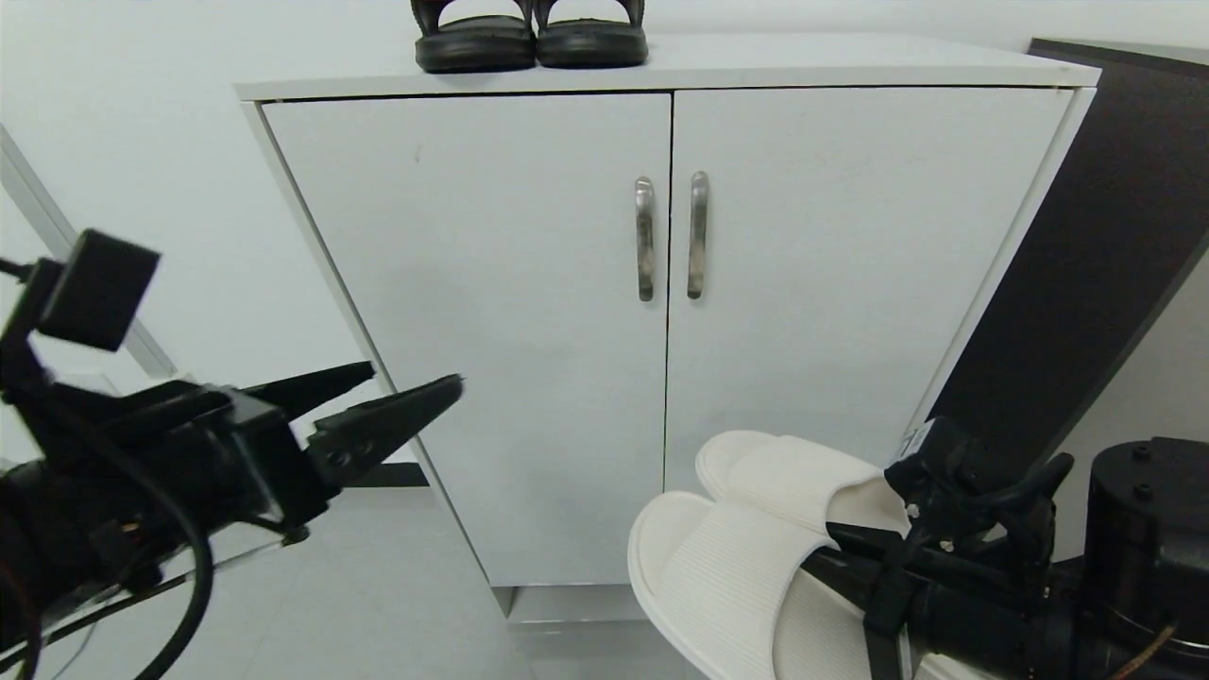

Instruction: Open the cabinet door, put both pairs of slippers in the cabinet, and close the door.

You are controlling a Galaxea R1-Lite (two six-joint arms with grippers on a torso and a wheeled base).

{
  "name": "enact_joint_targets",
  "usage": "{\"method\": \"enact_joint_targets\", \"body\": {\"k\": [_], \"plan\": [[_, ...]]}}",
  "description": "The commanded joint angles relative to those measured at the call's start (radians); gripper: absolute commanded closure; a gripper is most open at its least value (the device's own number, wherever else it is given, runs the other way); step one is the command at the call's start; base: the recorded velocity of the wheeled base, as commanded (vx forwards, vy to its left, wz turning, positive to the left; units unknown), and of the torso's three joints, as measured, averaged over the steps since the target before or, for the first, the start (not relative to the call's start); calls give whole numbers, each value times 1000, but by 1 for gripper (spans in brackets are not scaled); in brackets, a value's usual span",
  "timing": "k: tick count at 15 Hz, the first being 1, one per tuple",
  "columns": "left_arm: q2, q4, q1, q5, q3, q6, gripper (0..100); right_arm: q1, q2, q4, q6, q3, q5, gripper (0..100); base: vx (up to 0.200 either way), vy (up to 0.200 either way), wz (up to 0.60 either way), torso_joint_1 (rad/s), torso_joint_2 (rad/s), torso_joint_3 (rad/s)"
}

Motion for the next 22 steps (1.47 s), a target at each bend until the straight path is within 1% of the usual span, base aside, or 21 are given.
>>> {"method": "enact_joint_targets", "body": {"k": [1,2,3,4,5,6,7,8,9,10,11,13,14,15,17,18,19,20,21,22], "plan": [[199,-27,-154,38,-161,-68,0,-1,0,0,1,-1,0,100,0,0,0,0,0,0],[241,-14,-182,30,-220,-79,0,-1,0,0,1,-2,1,100,0,0,0,0,0,0],[279,-8,-200,-25,-276,-81,0,-1,0,0,1,-2,0,100,0,0,0,0,0,0],[291,-7,-211,-56,-301,-84,0,-1,0,0,1,-2,1,100,0,0,0,0,0,0],[333,12,-243,-108,-368,-99,0,-4,0,0,1,-2,1,100,0,0,0,0,0,0],[351,36,-266,-148,-422,-142,0,-6,0,0,1,-2,1,100,0,0,0,0,0,0],[357,58,-284,-196,-460,-200,0,-6,0,0,1,-2,0,100,0,0,0,0,0,0],[366,79,-286,-243,-494,-234,0,-6,0,0,1,-2,1,100,0,0,0,0,0,0],[371,82,-286,-249,-500,-239,0,-6,0,0,1,-2,1,100,0,0,0,0,0,0],[408,115,-286,-269,-549,-256,0,-6,0,-2,1,-1,0,100,0,0,0,0,0,0],[435,115,-284,-268,-572,-254,0,-6,-7,-2,1,2,0,100,0,0,0,0,0,0],[471,118,-283,-261,-615,-223,0,-8,-4,-2,1,1,0,100,0,0,0,0,0,0],[486,118,-283,-252,-626,-216,0,-8,-1,-2,1,2,0,100,0,0,0,0,0,0],[501,118,-284,-220,-643,-208,0,-8,-1,-2,1,2,0,100,0,0,0,0,0,0],[526,124,-284,-166,-678,-176,0,-8,0,-2,1,2,0,100,0,0,0,0,0,0],[534,142,-284,-131,-701,-168,0,-8,0,-2,1,2,0,100,0,0,0,0,0,0],[541,153,-284,-110,-715,-168,0,-8,0,-2,1,2,0,100,0,0,0,0,0,0],[557,154,-284,-64,-735,-164,0,-8,0,0,1,2,0,100,0,0,0,0,0,0],[560,156,-283,-45,-738,-154,0,-8,0,0,1,2,-2,100,0,0,0,0,0,0],[561,157,-281,-39,-744,-150,0,-9,-1,0,1,2,-2,100,0,0,0,0,0,0]]}}
